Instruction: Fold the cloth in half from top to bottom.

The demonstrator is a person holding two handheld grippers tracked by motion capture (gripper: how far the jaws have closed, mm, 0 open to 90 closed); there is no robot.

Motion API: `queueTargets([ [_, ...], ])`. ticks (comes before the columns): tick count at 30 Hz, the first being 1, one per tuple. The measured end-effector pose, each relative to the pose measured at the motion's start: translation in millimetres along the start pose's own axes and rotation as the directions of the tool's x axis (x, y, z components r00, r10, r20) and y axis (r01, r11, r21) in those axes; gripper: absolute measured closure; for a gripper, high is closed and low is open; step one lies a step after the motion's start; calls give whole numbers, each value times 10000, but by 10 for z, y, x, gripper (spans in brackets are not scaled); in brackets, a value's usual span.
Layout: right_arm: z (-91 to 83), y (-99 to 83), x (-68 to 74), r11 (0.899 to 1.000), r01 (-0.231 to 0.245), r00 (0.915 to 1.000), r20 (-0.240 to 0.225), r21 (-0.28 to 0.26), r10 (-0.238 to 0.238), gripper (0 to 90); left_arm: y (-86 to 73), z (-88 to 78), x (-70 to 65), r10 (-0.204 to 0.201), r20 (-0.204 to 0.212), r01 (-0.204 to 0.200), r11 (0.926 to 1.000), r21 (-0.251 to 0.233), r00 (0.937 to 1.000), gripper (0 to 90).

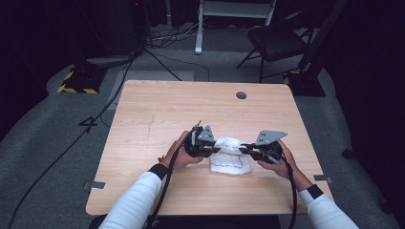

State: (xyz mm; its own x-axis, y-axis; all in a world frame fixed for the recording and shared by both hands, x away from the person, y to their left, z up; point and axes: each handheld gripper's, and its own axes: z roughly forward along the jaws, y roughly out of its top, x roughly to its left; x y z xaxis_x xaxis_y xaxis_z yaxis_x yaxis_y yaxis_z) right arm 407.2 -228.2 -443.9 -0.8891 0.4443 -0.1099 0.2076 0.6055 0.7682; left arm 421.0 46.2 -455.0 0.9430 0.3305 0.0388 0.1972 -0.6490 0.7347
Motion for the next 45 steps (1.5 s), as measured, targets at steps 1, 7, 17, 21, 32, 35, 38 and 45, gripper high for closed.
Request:
queueTargets([
  [1,2,-14,17,10000,66,10000,-72,57,-65,805,-25,8,-22,68,43,-69,9999,87,10000,720],
  [7,25,-98,114,9991,218,9991,-381,371,-204,785,-124,42,-127,201,136,-207,9987,463,9997,697],
  [17,-42,-243,194,9977,214,9970,-753,639,-166,777,-193,6,-269,503,197,-515,9963,684,9985,727],
  [21,-53,-306,236,9968,258,9960,-874,760,-192,780,-225,-14,-326,625,308,-647,9949,769,9976,705],
  [32,-129,-414,329,9954,271,9962,-846,923,-193,717,-355,-175,-448,773,355,-805,9916,1013,9964,667],
  [35,-190,-411,321,9969,186,9983,-569,767,-143,630,-365,-216,-423,643,14,-641,9932,972,9979,610],
  [38,-220,-377,271,9982,-69,9998,-163,596,79,570,-345,-221,-353,177,-528,-134,9967,804,9985,535],
  [45,-162,-184,139,9989,-190,9983,556,425,166,478,-146,-128,-86,-660,-1694,748,9961,464,9833,377],
])
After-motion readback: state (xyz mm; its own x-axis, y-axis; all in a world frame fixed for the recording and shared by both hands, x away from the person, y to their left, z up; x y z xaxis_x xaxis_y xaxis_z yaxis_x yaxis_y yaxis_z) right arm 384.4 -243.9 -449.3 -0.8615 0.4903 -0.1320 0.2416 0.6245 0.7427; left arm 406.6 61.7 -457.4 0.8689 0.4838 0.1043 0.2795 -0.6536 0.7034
